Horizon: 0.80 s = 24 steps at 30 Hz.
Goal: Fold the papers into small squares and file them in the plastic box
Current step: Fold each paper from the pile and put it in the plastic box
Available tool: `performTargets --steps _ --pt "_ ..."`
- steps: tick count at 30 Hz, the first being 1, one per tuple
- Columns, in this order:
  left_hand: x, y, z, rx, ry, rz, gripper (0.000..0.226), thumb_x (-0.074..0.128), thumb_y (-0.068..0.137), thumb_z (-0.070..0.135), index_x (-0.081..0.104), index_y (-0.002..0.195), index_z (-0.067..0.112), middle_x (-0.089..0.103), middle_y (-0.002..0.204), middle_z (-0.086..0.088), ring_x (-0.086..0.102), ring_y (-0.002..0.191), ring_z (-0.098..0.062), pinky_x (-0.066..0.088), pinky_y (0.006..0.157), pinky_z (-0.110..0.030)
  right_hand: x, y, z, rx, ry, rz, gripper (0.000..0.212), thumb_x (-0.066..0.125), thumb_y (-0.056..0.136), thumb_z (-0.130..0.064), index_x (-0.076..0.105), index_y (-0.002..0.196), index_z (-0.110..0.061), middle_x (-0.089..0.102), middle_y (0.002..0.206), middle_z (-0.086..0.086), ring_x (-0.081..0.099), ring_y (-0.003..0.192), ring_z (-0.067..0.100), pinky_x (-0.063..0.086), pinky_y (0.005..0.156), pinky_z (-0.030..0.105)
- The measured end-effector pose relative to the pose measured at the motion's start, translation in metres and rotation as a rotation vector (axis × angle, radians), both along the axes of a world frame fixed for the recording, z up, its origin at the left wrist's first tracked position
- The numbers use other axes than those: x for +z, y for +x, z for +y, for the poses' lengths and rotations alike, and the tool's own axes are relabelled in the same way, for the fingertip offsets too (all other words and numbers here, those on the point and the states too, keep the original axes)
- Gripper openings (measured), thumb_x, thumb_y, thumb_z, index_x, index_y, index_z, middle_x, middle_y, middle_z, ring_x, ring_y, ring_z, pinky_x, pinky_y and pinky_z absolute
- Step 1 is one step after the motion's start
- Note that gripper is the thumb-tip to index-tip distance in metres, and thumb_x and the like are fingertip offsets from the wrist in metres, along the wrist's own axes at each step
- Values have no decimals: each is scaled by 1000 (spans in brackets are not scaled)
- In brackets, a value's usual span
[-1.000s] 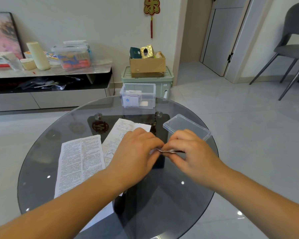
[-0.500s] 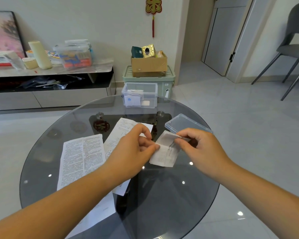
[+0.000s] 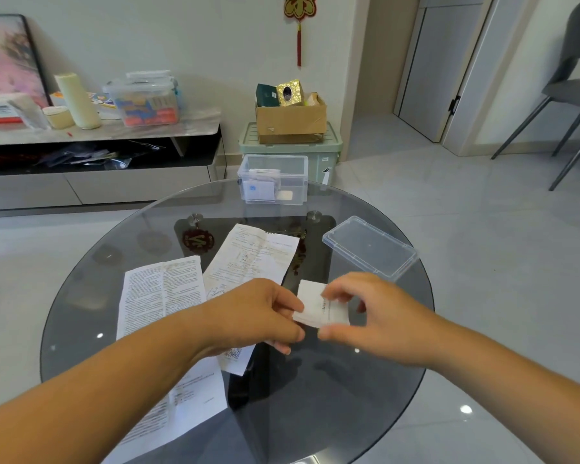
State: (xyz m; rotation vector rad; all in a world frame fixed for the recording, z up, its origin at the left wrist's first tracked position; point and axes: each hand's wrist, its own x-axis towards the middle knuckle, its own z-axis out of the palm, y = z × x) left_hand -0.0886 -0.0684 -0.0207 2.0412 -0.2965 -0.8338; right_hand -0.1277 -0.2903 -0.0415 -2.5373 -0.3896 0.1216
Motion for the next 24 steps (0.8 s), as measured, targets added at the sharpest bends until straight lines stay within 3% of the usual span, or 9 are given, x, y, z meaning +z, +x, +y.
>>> performTargets --steps 2,4,6,9,14,18,20,22,24 --pt "-3 0 2 -54 113 -115 42 82 80 15 68 120 17 75 85 -6 74 83 -21 57 93 -34 -4 -4 0 72 -106 62 63 71 73 -70 52 127 -42 46 121 -27 40 113 -3 43 94 20" --pt "-8 -1 1 -99 230 -254 46 83 80 25 66 123 20 75 85 -3 72 83 -18 56 91 -29 -5 -5 -1 87 -126 41 66 72 74 -68 51 130 -42 45 123 -26 38 113 -3 43 95 19" --pt "-11 -3 -4 -146 296 -414 37 79 84 32 70 120 25 69 77 7 67 74 -12 50 73 -16 -5 -4 -3 84 -124 -12 55 73 80 -59 53 128 -41 48 121 -24 40 111 -3 44 92 17" --pt "-17 -1 -6 -162 285 -633 18 68 91 43 78 100 30 62 87 10 60 77 -11 46 64 -19 -8 -1 -2 57 -62 -76 19 65 91 -39 61 110 -39 57 104 -23 49 99 0 44 81 20" --pt "-28 2 -17 -100 360 -637 29 63 91 55 72 95 28 51 102 9 54 86 -10 38 66 -14 -12 6 -3 -149 124 3 3 65 94 -34 64 97 -35 65 85 -16 61 79 2 49 67 20" --pt "-33 4 -28 -37 475 -684 35 65 86 62 65 97 29 45 104 8 44 99 -12 44 80 -21 -13 11 -1 -228 109 80 27 76 86 -37 61 108 -31 62 90 -17 61 81 3 48 61 18" --pt "-32 3 -30 -49 533 -685 40 63 85 66 61 105 31 41 105 7 38 103 -11 44 90 -27 -13 11 1 -232 69 97 42 79 82 -42 58 116 -32 62 96 -18 59 88 4 49 72 21" --pt "-30 2 -31 -50 560 -659 41 63 83 68 54 104 33 39 107 7 36 105 -11 44 94 -30 -12 11 2 -241 -24 89 51 78 79 -51 55 122 -35 63 103 -19 56 98 7 45 94 33" --pt "-29 2 -31 -25 558 -615 43 68 81 66 47 100 33 41 110 7 36 105 -11 43 94 -31 -10 13 0 -289 -64 82 52 77 80 -51 54 124 -36 63 92 -17 56 91 6 38 101 38"
